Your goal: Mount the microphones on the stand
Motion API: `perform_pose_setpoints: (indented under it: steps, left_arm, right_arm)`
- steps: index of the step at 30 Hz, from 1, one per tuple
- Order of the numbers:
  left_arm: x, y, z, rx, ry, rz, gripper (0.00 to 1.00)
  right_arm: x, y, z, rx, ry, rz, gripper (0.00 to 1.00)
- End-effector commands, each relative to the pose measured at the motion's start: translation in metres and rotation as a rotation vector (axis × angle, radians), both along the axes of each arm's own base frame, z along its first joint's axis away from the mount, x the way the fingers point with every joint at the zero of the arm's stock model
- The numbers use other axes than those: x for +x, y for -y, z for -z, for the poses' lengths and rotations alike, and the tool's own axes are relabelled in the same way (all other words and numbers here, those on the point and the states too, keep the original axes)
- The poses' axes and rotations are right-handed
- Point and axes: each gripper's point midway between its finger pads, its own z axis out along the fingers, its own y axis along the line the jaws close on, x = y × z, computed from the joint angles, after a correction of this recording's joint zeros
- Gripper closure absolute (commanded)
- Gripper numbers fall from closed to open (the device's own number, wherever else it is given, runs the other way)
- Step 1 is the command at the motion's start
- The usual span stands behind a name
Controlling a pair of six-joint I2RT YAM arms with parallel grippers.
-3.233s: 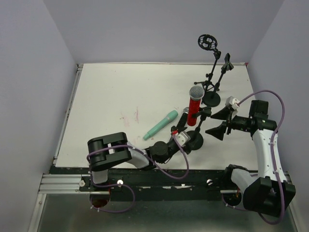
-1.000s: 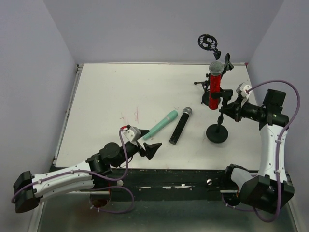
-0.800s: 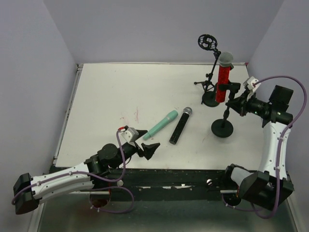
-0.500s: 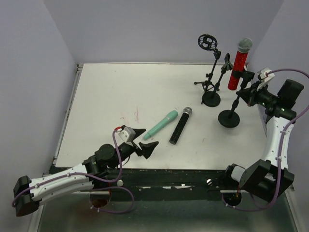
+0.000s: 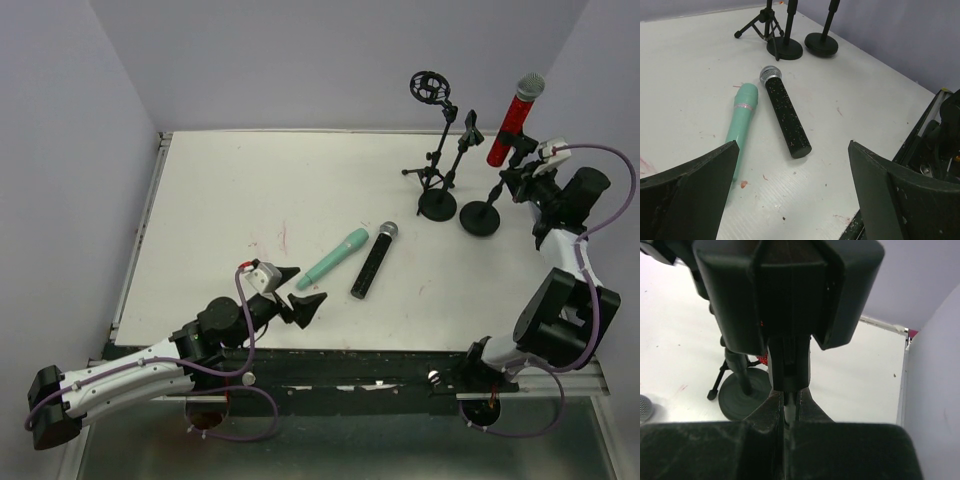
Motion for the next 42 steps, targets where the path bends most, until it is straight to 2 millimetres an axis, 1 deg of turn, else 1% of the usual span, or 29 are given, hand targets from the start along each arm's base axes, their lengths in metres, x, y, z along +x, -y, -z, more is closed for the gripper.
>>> perform_pose_setpoints:
  steps: [1,6,10,16,19,23,27,29,35,37,42]
  left_arm:
    - [0.006,-0.006,-0.002,0.010,0.001,-0.039,0.02]
    - [0.008,-0.004,-0.001,0.020,-0.005,-0.042,0.01]
    - [0.010,-0.003,0.000,0.023,-0.006,-0.041,0.02]
    - [0.010,-0.001,-0.002,0.020,-0.007,-0.033,0.02]
    - [0.009,-0.001,-0.001,0.017,-0.011,-0.030,0.02]
    - [0.009,-0.003,-0.002,0.008,-0.011,-0.032,0.02]
    - [0.007,-0.004,-0.003,-0.004,-0.012,-0.027,0.02]
    - [0.006,-0.005,-0.004,-0.010,-0.012,-0.027,0.02]
    - [0.003,-0.009,-0.005,-0.029,-0.017,-0.023,0.02]
    - [0.001,-0.011,-0.007,-0.037,-0.015,-0.020,0.02]
    - [-0.001,-0.012,-0.008,-0.053,-0.017,-0.015,0.02]
  right_arm:
    - [0.021,0.017,-0.045,-0.056,0.247,0.045,1.00]
    - [0.031,0.028,-0.028,-0.072,0.241,0.073,1.00]
    - [0.035,0.029,-0.011,-0.085,0.214,0.062,0.99]
    - [0.038,0.029,0.016,-0.078,0.149,0.039,0.88]
    - [0.036,0.027,0.023,-0.072,0.132,0.034,0.79]
    - [0.032,0.026,0.025,-0.065,0.125,0.040,0.61]
    - [0.028,0.026,0.023,-0.051,0.115,0.052,0.47]
    - [0.026,0.027,0.020,-0.042,0.113,0.060,0.45]
    - [0.013,0.029,0.017,-0.019,0.096,0.084,0.25]
    - [0.008,0.032,0.017,-0.015,0.084,0.106,0.20]
    - [-0.008,0.047,0.020,0.004,0.028,0.155,0.14]
